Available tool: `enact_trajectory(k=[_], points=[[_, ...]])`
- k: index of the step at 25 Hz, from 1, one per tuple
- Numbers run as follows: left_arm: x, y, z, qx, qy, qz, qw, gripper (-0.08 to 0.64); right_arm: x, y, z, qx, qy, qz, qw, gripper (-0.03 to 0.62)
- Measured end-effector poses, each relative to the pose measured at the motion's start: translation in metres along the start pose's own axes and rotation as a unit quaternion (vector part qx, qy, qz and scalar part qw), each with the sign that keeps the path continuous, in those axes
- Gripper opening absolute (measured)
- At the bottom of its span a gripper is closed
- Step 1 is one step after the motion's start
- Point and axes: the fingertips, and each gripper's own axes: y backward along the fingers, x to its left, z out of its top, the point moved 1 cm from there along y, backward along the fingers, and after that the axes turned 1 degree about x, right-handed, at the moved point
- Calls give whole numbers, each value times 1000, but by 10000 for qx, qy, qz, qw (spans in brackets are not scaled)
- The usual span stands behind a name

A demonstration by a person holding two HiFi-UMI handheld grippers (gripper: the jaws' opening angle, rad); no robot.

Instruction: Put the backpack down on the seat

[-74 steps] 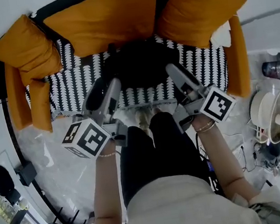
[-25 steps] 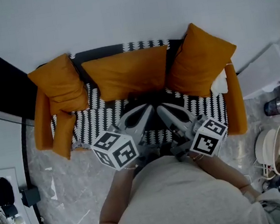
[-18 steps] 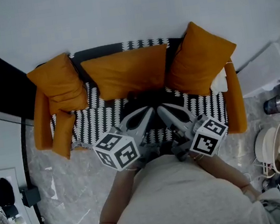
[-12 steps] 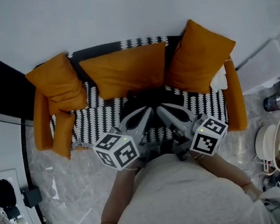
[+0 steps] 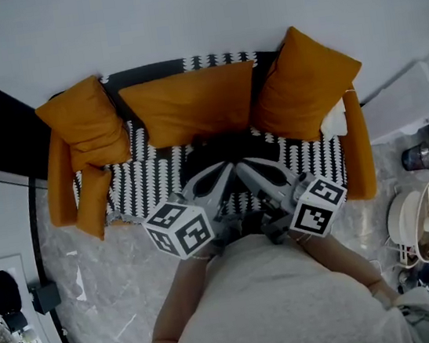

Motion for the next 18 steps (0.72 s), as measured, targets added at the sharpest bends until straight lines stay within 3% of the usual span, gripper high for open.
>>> enact_trajectory(k=[18], points=[[6, 1, -3, -28, 50, 203, 9998, 8, -6, -1, 2, 88, -81, 79, 9999, 3]])
